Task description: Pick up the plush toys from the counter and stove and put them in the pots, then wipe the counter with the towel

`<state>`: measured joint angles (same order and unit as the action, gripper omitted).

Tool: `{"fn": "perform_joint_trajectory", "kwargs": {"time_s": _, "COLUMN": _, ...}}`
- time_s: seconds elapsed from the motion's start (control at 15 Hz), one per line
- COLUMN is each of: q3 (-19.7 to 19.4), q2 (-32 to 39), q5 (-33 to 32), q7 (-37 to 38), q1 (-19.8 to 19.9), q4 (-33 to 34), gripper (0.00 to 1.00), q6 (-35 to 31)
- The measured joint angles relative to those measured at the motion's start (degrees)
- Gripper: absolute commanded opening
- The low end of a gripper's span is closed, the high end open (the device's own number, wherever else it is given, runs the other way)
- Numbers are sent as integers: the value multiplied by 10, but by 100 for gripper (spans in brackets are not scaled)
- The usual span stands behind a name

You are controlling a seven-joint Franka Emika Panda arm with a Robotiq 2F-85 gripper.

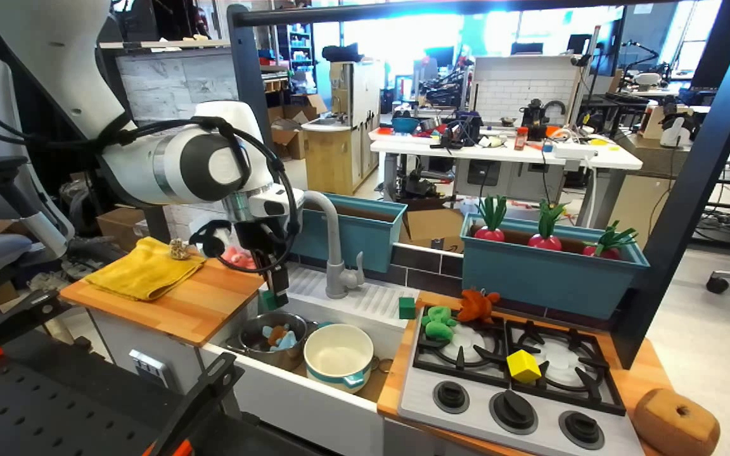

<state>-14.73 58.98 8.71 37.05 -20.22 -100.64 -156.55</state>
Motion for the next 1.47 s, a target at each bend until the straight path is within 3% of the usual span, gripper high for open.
{"fn": "perform_joint_trajectory", "kwargs": {"time_s": 0.33, "q3": 13, "q2": -7, "q5": -3, "q7": 14, "q1": 3, "q4": -20, "gripper": 98, "q6": -15}}
{"fn": "perform_joint_trajectory", "kwargs": {"time_s": 0.4, "q3": 24, "q2": -14, "q5": -1, "q7": 14, "q1": 4, "q4": -27, "gripper": 100, "q6": -28}}
{"fn": "perform_joint_trajectory", "kwargs": {"time_s": 0.67, "q3": 75, "q2": -63, "q5": -2, "q7": -3, "q1": -3, "q4": -90, "gripper": 100, "q6": -146}}
{"fn": "perform_joint_trajectory", "kwargs": {"time_s": 0.93, "q3": 80, "q2": -68, "q5": -3, "q7": -41, "q1": -54, "q4": -109, "gripper": 100, "q6": -251}}
{"fn": "perform_joint_trajectory", "kwargs": {"time_s": 1.2, "q3": 72, "q2": -17, "q5": 5, "q7": -86, "q1": -88, "q4": -48, "gripper": 100, "q6": -276}}
{"fn": "perform_joint_trajectory", "kwargs": {"time_s": 1.47, "q3": 30, "q2": 67, "q5": 8, "q7": -103, "q1": -127, "q4": 47, "gripper": 100, "q6": -275}}
